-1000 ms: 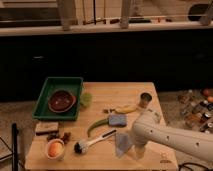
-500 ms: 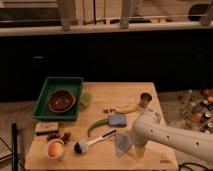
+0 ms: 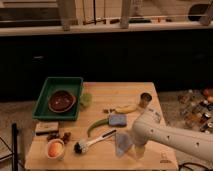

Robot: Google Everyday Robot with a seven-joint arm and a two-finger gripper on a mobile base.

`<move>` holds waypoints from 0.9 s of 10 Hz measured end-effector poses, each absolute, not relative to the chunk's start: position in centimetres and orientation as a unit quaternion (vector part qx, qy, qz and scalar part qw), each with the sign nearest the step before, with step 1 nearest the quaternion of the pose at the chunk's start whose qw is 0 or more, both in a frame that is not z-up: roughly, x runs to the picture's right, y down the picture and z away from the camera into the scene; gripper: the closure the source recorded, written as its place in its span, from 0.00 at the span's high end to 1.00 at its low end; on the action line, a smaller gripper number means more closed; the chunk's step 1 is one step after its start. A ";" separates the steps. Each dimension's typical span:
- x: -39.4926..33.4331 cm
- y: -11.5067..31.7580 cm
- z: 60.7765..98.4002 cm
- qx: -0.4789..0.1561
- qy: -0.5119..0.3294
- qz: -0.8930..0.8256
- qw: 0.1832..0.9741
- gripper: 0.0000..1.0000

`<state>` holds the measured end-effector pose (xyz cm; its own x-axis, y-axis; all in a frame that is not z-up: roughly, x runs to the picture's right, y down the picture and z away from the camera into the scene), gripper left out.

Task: Place towel in plastic cup

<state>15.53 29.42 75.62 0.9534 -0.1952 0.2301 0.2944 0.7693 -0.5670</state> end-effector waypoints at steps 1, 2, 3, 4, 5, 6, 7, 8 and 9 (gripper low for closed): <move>15.3 29.4 75.9 -0.315 -0.078 -0.125 0.938 0.80; 15.1 29.4 76.1 -0.316 -0.077 -0.123 0.938 0.80; 15.0 29.4 76.3 -0.318 -0.076 -0.122 0.937 0.80; 14.6 29.4 76.5 -0.322 -0.076 -0.122 0.936 0.80; 14.2 29.5 76.7 -0.325 -0.077 -0.124 0.935 0.80; 13.9 29.5 76.8 -0.327 -0.077 -0.125 0.934 0.80; 13.7 29.5 76.9 -0.328 -0.077 -0.126 0.933 0.80; 13.3 29.6 77.1 -0.330 -0.078 -0.128 0.932 0.80; 13.0 29.6 77.3 -0.332 -0.080 -0.130 0.931 0.80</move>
<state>13.00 29.61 77.26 0.9533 -0.1899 0.2347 0.2955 0.7458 -0.5970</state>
